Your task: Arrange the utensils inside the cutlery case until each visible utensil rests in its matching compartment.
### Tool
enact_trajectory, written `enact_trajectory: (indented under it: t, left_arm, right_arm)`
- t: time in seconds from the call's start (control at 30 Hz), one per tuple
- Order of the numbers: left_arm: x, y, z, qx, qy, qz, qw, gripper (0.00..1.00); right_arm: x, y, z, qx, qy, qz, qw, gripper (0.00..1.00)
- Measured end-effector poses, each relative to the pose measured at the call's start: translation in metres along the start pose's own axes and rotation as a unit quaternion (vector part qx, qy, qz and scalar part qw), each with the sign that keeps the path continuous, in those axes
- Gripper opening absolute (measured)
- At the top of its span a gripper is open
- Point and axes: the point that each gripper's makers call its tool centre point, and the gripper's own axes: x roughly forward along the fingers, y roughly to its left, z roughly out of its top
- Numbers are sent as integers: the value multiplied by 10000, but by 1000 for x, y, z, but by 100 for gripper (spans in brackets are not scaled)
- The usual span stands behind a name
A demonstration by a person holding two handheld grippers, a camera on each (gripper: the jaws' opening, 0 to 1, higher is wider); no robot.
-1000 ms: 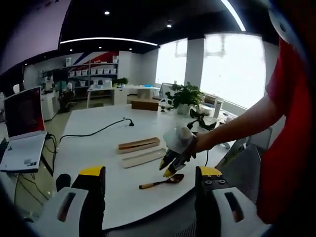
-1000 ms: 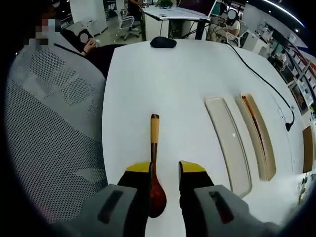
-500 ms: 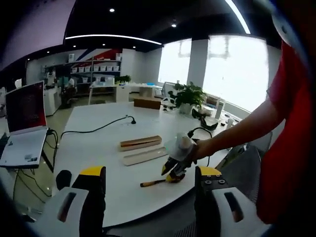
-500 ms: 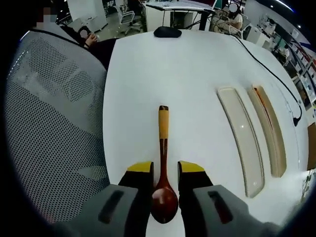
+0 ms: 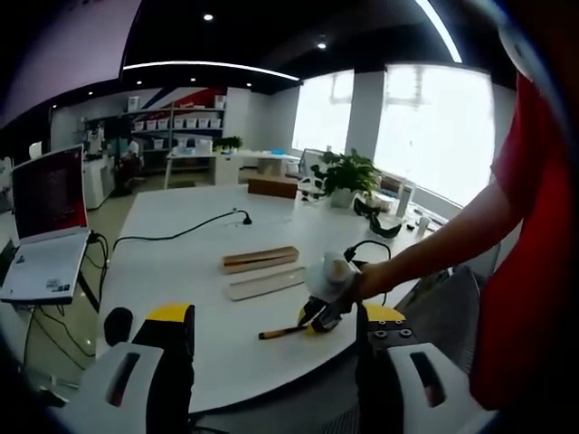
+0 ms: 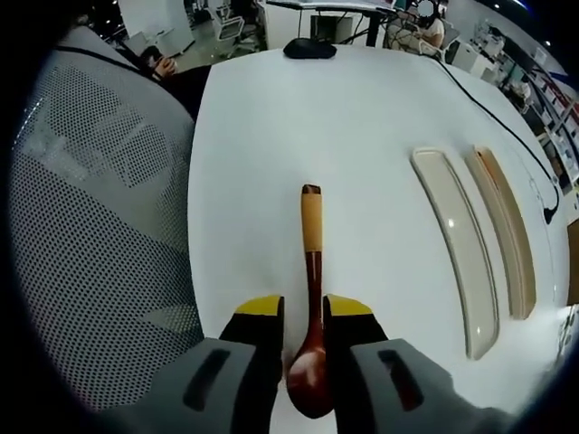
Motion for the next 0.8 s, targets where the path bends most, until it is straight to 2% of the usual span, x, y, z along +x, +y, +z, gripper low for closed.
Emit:
enact_trajectory:
  t: [0.1, 0.13, 0.23, 0.3, 0.6, 0.8]
  left_arm:
    - [0, 0, 0, 9, -7, 7, 10000, 74]
    - [0, 0, 0, -12, -17, 8, 10000, 74]
    - [-1, 1, 0, -42, -33, 11, 10000, 74]
    - [0, 0, 0, -30, -28, 5, 10000, 74]
    - [2, -1, -1, 9, -11, -24, 10000, 74]
    - [0, 2, -2, -21, -16, 0, 10000, 74]
  right_arm:
    - [2, 1, -5, -76, 117, -48, 9999, 8]
    - [2, 1, -3, -162, 38, -92, 9998, 7]
    - [3, 2, -6, -119, 90, -103, 9998, 2]
    - [4, 2, -5, -245, 73, -92, 9996, 2]
    - [3, 0, -6, -2, 34, -46, 10000, 1]
    - [-4, -1, -10, -142, 67, -53, 9999, 1]
